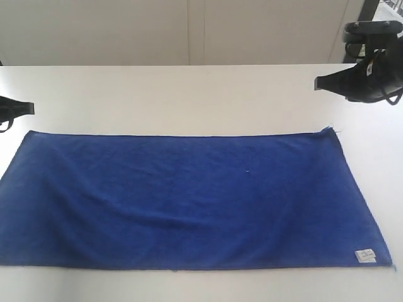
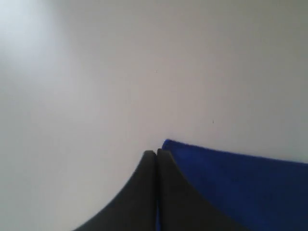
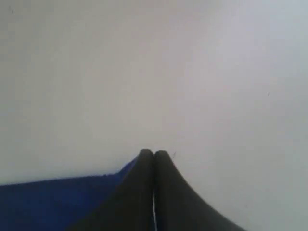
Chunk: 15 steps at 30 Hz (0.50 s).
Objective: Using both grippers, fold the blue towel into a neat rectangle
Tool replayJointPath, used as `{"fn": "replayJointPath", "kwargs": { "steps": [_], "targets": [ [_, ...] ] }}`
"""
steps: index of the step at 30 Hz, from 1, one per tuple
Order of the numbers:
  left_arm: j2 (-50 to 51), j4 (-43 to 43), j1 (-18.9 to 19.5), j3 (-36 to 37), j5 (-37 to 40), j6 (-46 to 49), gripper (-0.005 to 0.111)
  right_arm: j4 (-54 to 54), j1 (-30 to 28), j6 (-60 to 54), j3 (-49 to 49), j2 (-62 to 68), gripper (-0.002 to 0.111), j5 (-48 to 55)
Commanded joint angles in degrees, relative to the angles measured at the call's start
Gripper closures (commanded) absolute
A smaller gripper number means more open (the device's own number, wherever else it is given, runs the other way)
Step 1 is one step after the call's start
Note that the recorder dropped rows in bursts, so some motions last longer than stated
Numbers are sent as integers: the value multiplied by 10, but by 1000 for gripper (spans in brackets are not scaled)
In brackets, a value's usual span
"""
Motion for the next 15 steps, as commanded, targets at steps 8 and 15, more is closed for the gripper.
{"fn": "replayJointPath", "kwargs": {
  "steps": [8, 15],
  "targets": [
    [91, -8, -14, -132, 300, 32, 107, 329, -26, -324, -84, 105, 108, 159],
    [116, -18, -28, -134, 298, 54, 107, 293, -28, -324, -84, 124, 108, 154]
  ]
}}
